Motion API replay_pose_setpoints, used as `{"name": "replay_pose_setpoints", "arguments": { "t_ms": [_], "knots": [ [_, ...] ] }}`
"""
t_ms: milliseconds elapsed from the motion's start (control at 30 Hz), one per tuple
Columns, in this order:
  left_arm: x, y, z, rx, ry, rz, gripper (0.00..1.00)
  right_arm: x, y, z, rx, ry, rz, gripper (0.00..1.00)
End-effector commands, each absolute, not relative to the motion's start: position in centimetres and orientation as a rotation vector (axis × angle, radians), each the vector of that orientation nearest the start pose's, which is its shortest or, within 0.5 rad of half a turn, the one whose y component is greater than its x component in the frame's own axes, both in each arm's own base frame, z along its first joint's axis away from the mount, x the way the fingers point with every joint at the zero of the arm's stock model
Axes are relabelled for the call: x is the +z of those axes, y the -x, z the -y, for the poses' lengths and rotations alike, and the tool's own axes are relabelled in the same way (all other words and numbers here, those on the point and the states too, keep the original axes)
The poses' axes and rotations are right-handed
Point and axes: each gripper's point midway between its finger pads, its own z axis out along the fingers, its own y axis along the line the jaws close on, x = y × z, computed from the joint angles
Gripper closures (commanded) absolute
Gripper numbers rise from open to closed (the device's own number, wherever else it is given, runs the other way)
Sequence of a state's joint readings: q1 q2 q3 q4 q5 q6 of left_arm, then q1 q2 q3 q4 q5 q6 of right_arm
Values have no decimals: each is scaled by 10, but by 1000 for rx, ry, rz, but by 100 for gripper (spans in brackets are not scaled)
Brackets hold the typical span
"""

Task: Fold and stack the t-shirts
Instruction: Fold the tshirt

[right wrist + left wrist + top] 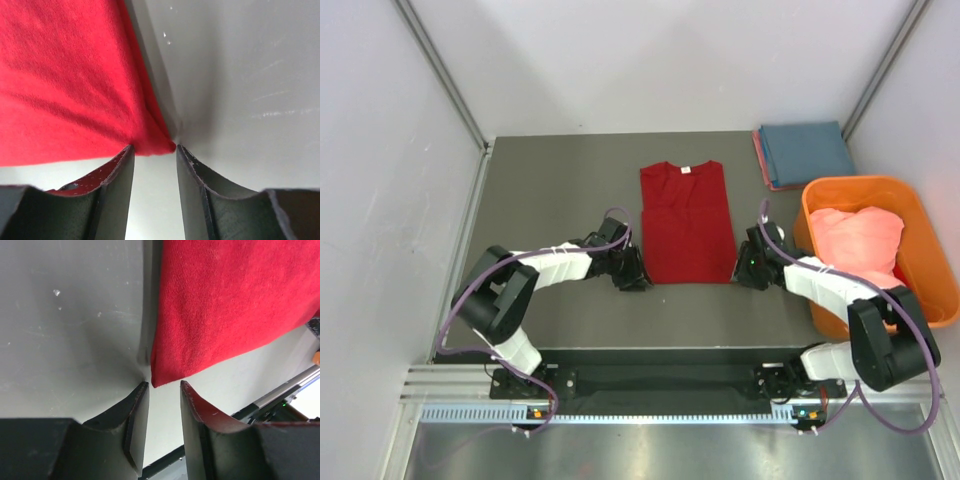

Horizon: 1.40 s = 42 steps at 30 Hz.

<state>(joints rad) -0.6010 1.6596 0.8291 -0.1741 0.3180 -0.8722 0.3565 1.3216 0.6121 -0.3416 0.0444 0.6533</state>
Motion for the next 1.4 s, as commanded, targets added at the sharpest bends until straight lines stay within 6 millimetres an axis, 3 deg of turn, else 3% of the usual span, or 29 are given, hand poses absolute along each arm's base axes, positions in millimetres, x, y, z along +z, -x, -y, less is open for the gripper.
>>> {"name": "replay_pose_setpoints", "arguments": {
  "t_ms": [0,133,200,267,333,567,800,967,1067,1100,1167,1300,1367],
  "knots": [
    [24,-258,272,-857,286,-2734,64,19,-260,-114,307,-431,-2596,60],
    [25,-262,273,-864,276,-2715,74,14,-259,-111,290,-441,-2602,63],
    [24,-263,274,-865,271,-2716,89,15,-259,-110,291,-438,-2596,70],
    [23,-263,273,-855,264,-2719,98,14,-258,-109,286,-435,-2593,87],
    [23,-264,273,-844,256,-2724,100,17,-258,-109,292,-424,-2583,100],
    [46,-263,265,-761,212,-2688,100,37,-250,-103,298,-388,-2535,100],
    [85,-255,258,-674,162,-2620,100,74,-242,-92,299,-383,-2434,100],
    [103,-242,260,-671,135,-2601,100,85,-229,-95,346,-381,-2434,100],
    [112,-233,251,-602,143,-2603,100,94,-218,-91,351,-392,-2423,100],
    [122,-230,252,-610,134,-2583,100,107,-217,-90,371,-395,-2383,100],
    [126,-224,245,-560,141,-2587,100,113,-209,-84,355,-418,-2377,100],
    [157,-217,253,-620,95,-2535,100,134,-203,-78,353,-431,-2338,100],
    [161,-217,255,-616,60,-2546,100,140,-205,-80,364,-412,-2323,100]
  ]
}}
